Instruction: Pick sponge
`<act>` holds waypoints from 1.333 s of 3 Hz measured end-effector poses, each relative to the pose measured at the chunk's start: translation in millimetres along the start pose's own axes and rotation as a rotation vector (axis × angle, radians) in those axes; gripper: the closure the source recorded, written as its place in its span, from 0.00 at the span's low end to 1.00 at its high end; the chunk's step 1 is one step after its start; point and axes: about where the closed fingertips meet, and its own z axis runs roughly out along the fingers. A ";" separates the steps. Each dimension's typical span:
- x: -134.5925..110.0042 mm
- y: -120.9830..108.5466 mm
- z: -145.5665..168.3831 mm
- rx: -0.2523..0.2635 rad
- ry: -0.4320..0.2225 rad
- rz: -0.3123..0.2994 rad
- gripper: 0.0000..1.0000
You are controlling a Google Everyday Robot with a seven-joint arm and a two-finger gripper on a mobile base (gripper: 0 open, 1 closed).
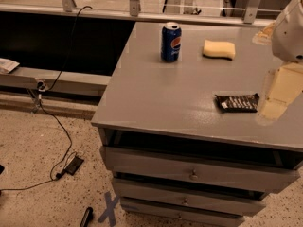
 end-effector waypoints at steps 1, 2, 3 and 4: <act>0.0 -0.1 0.0 0.000 0.000 0.000 0.00; 3.3 -29.5 -1.6 0.025 -0.057 -0.025 0.00; 5.5 -88.1 14.6 0.033 -0.163 -0.075 0.00; -1.1 -137.7 43.0 0.023 -0.274 -0.094 0.00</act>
Offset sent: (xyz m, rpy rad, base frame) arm 0.0853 -0.0401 0.0263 0.1335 -0.1246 0.1124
